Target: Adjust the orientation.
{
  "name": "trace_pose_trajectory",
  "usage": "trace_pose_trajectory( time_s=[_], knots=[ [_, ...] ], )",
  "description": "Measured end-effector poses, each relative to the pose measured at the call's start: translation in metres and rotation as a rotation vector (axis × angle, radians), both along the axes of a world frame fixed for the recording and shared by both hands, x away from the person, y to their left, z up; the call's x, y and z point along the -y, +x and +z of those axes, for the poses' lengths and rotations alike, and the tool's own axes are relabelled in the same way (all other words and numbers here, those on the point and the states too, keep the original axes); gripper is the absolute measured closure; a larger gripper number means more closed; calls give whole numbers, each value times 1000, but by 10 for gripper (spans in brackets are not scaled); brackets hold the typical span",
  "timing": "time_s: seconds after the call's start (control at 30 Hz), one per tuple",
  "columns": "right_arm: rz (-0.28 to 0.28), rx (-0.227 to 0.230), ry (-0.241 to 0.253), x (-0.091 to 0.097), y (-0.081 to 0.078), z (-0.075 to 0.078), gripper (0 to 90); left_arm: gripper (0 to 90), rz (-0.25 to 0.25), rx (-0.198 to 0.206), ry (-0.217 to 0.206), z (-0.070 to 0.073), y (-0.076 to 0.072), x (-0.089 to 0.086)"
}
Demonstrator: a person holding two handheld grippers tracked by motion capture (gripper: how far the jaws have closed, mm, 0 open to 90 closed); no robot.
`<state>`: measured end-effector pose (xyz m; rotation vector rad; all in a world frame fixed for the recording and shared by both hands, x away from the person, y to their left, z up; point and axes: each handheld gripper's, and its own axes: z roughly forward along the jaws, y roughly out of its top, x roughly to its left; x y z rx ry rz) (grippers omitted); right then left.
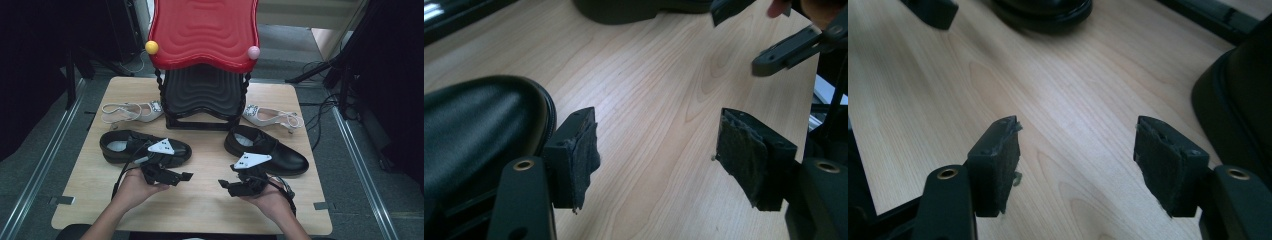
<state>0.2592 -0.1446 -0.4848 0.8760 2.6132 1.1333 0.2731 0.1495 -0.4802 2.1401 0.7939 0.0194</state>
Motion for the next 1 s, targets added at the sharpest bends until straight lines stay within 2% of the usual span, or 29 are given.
trace_pose_trajectory(
  time_s=[0.03,0.07,0.1,0.13,0.17,0.23,0.27,0.33,0.37,0.4,0.43,0.53,0.57,0.6,0.63,0.7,0.73,0.8,0.83,0.87,1.0],
  knots=[
    [7,-13,-3,-2,1,-1,398,337,0,0,0,0,0,0],
    [21,-33,3,-2,1,-2,486,341,-8,8,16,1,-1,0],
    [21,-33,3,-2,1,-2,486,341,-18,24,36,1,-2,0],
    [87,-8,3,-3,-2,-2,519,357,-38,45,76,0,-5,0],
    [92,16,-1,-3,-3,-1,531,355,-45,40,84,-1,-5,0],
    [91,33,-4,-2,-3,0,534,346,-64,30,96,-2,-5,1],
    [86,30,-5,-1,-3,0,521,346,-71,32,92,-2,-6,2],
    [51,0,-1,1,1,0,572,337,-83,35,77,-1,-7,1],
    [51,0,-1,1,1,0,572,327,-83,35,77,-1,-7,1],
    [39,-10,17,3,2,1,576,327,-96,27,58,0,-6,-1],
    [23,-18,59,7,4,3,615,325,-92,29,50,2,-6,-3],
    [10,-31,78,8,4,5,613,337,-88,23,42,3,-5,-6],
    [11,-39,75,8,3,5,606,384,-89,27,48,4,-5,-8],
    [30,-30,65,8,4,6,607,421,-95,24,60,6,-5,-9],
    [61,-41,62,8,5,6,589,443,-98,21,69,6,-5,-10],
    [48,-109,68,8,10,9,571,453,-92,14,82,7,-5,-12],
    [43,-119,75,8,11,10,555,457,-92,14,82,7,-5,-12],
    [30,-70,65,10,9,13,557,459,-83,13,87,8,-5,-14],
    [30,-70,65,10,9,13,557,461,-83,13,87,8,-5,-14],
    [33,-43,74,12,7,16,553,460,-80,19,87,10,-5,-16],
    [7,-18,74,13,5,19,535,458,-79,18,88,10,-6,-17]
  ],
)
